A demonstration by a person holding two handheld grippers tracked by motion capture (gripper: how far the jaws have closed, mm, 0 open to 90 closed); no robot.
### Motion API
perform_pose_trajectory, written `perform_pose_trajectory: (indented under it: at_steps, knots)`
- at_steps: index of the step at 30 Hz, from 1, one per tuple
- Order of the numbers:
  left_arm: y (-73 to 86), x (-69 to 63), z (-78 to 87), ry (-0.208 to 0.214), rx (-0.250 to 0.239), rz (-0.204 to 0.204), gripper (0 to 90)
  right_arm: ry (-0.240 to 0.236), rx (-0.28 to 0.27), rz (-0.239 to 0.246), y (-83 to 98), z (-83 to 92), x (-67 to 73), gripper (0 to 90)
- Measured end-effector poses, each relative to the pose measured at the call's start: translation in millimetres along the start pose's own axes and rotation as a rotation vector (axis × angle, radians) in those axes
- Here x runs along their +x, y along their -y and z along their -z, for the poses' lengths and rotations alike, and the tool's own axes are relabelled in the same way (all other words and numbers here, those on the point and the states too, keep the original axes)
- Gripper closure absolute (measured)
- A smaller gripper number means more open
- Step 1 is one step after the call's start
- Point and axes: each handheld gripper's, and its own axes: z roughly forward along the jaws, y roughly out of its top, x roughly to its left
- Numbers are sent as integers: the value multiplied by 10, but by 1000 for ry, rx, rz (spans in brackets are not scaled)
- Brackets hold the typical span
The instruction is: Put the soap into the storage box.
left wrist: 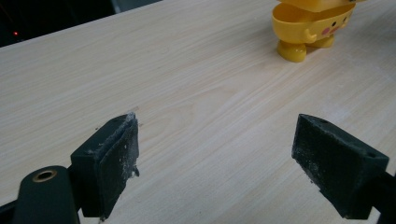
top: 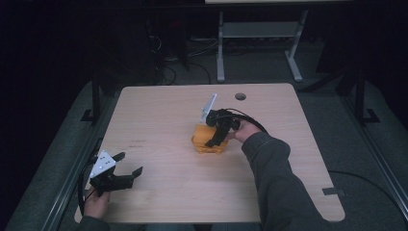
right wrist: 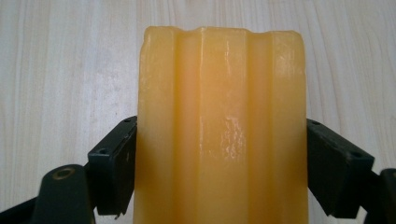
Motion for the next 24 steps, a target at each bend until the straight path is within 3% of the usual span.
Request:
perform_pose_trajectory:
  at_steps: [24]
  knots:
    - [-3,10,7,-2,4,-7,142,2,13,9,12,-57,-2,204]
